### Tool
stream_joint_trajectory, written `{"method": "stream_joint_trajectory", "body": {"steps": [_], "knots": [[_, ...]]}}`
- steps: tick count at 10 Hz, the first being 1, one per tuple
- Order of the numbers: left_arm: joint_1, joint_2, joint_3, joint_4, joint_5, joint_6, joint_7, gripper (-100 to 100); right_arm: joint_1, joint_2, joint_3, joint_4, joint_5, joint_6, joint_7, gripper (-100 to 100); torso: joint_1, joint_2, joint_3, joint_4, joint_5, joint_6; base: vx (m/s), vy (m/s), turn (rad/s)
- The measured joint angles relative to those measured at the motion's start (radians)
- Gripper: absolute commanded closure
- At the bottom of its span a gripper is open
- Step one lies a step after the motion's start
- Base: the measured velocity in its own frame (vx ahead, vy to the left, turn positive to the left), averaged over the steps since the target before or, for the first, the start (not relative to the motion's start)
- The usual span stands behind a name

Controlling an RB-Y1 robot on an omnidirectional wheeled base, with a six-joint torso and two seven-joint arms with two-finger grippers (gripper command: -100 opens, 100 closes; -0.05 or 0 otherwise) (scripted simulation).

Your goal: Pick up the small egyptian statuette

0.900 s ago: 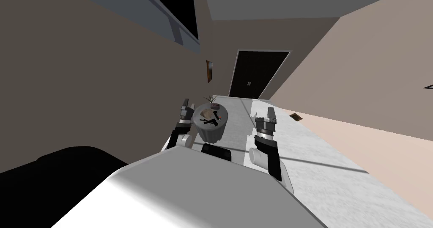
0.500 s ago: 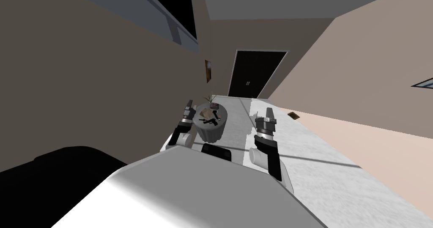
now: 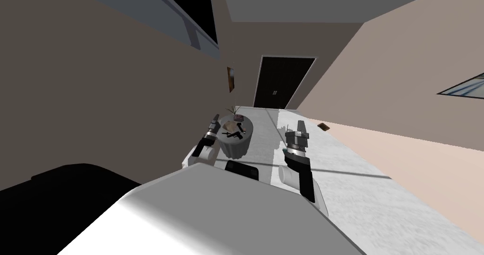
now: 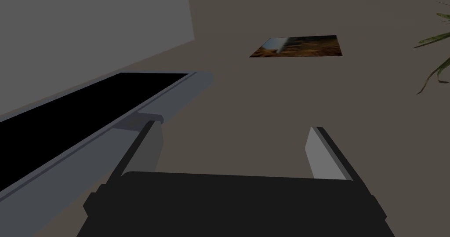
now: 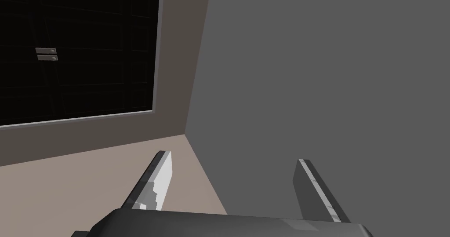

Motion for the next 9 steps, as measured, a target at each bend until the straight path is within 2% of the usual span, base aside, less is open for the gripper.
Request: {"method": "stream_joint_trajectory", "body": {"steps": [1, 4, 6, 7, 9], "knots": [[-0.020, -0.003, -0.002, 0.020, -0.004, 0.021, -0.008, -100, 0.000, 0.000, 0.000, 0.000, 0.000, 0.000, 0.000, 0, 0.000, 0.000, 0.000, 0.000, 0.000, 0.000, -0.044, 0.005, -0.106], [-0.067, 0.018, 0.009, 0.086, 0.002, 0.078, -0.014, -100, 0.000, 0.000, 0.000, 0.000, 0.000, 0.000, 0.000, 0, 0.000, 0.000, 0.000, 0.000, 0.000, 0.000, -0.038, 0.009, -0.050], [-0.124, 0.040, 0.022, 0.167, 0.008, 0.123, -0.017, -100, 0.000, 0.000, 0.000, 0.000, 0.000, 0.000, 0.000, 0, 0.000, 0.000, 0.000, 0.000, 0.000, 0.000, -0.043, 0.002, -0.065], [-0.131, 0.042, 0.023, 0.177, 0.009, 0.144, -0.019, -100, 0.000, 0.000, 0.000, 0.000, 0.000, 0.000, 0.000, 0, 0.000, 0.000, 0.000, 0.000, 0.000, 0.000, -0.029, 0.006, -0.048], [-0.169, 0.055, 0.029, 0.235, 0.012, 0.194, -0.028, -100, 0.000, 0.000, 0.000, 0.000, 0.000, 0.000, 0.000, 0, 0.000, 0.000, 0.000, 0.000, 0.000, 0.000, -0.040, 0.004, -0.100]]}}
